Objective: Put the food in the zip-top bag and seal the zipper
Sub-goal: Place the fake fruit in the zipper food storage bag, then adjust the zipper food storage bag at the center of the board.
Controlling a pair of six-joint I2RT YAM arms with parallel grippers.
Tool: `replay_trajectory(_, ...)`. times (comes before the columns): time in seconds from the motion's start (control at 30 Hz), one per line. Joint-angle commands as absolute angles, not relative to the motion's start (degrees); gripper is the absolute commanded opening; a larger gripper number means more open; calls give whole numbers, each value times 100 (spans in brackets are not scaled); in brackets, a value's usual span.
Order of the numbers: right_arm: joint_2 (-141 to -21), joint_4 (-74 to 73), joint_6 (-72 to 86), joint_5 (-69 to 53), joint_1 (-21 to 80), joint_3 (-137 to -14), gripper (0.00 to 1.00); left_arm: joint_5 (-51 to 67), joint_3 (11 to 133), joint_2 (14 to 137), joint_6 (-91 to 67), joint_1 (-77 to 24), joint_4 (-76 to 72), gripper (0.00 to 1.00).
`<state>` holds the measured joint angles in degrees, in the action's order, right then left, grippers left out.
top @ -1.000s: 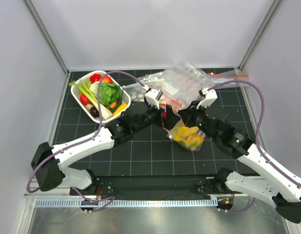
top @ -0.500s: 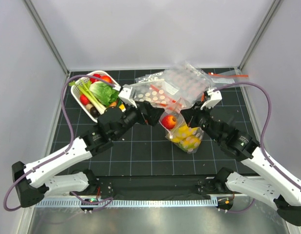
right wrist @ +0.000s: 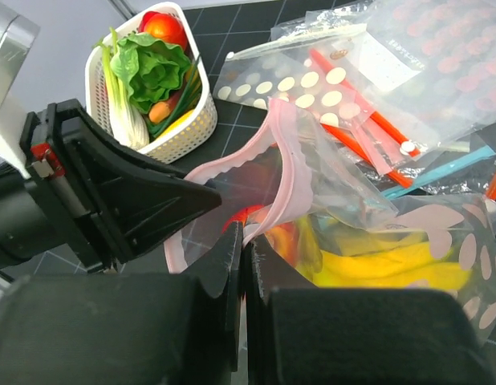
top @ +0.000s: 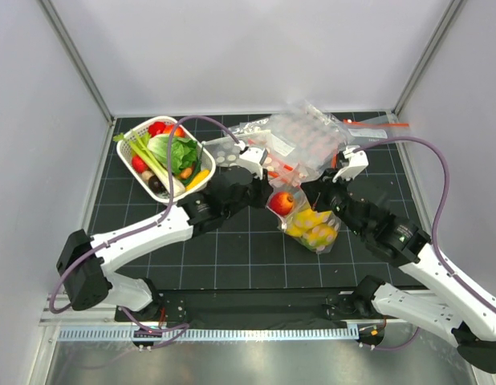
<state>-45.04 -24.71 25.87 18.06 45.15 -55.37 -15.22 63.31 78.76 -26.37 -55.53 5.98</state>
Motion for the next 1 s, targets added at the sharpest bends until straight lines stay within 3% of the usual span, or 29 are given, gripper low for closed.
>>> replay_trajectory(0.0, -4631, -2285, 2610, 2021, 4509, -5801, 4, -1266, 6697, 7717, -2496, -5572, 703, 12)
replay_trajectory(0.03, -4710, -2433, 2610, 2082, 4517, -5896, 3, -1300, 6680, 7630, -2522, -5572, 703, 0)
replay_trajectory(0.23, -6237, -4478, 2487, 3180, 4509, -7485, 1, -2020, 6671, 6751, -2373, -5572, 1142, 0)
replay_trajectory(0.43, -6530, -5343, 2470, 4033, 4509, -8138, 2, -2048, 6399, 6223, -2461, -5581, 941, 0)
replay_trajectory(0.6, -6224, -5047, 2391, 4096, 4509, -8017, 5, -1671, 6363, 6257, -2531, -5581, 809, 0)
replay_trajectory(0.8, -5311, -3791, 2224, 3200, 4509, -7191, 5, -1257, 6302, 6275, -2637, -5581, 616, 0)
replay_trajectory(0.97, -5229, -3375, 2259, 2672, 4509, -6777, 7, -950, 6249, 6468, -2681, -5581, 361, 3)
